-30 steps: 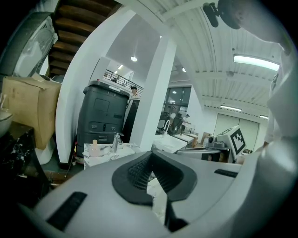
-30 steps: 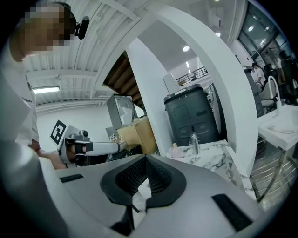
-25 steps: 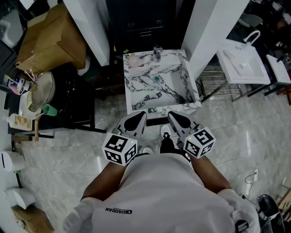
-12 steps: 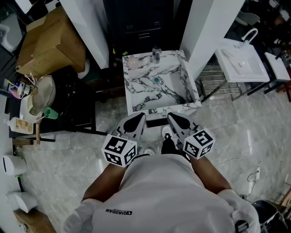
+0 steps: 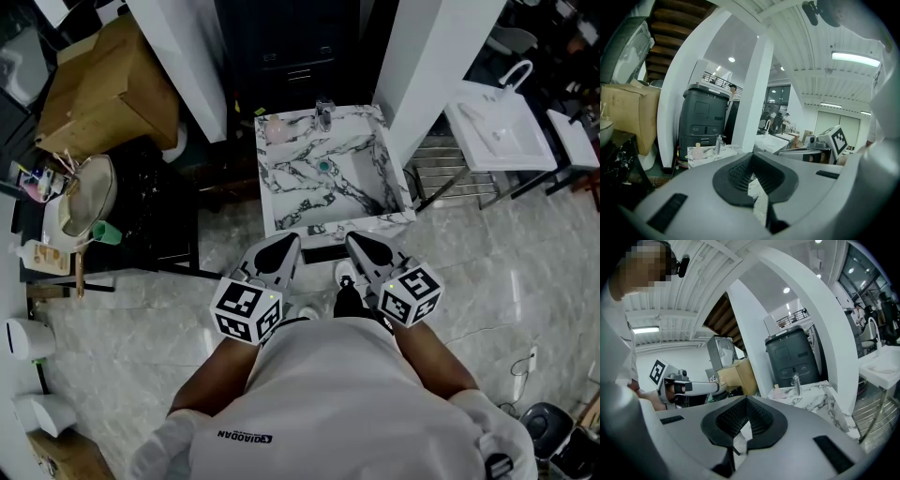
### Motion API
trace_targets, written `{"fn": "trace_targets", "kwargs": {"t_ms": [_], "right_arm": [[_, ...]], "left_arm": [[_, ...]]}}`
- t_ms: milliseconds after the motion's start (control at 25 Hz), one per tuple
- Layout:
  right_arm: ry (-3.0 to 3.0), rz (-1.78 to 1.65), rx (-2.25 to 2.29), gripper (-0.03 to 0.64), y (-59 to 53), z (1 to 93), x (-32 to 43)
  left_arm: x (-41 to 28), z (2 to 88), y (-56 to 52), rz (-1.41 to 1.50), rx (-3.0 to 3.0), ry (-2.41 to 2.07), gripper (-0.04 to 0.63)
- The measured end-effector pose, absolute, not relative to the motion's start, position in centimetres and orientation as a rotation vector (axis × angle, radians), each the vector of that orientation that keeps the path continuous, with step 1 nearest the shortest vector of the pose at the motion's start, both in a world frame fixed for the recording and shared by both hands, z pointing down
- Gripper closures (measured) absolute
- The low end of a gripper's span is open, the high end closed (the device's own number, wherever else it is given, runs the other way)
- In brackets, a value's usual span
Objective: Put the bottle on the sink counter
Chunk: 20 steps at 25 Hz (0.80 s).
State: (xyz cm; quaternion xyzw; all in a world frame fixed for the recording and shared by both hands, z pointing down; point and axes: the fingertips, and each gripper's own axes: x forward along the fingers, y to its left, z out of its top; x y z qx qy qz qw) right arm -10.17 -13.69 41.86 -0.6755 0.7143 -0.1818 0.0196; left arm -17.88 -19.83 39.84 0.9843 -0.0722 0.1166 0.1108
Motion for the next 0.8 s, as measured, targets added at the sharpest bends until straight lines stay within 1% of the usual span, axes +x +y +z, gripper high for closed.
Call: {"fn": "trace_targets", "kwargs": {"t_ms": [800], "right_arm": [[2.226,-0.565,-2.100,0.577,-13.37,41.96,-10.19]], "left_arm": [[-17.87,40.09,-19.73,0.334,2.889,-0.226,0.581]]}}
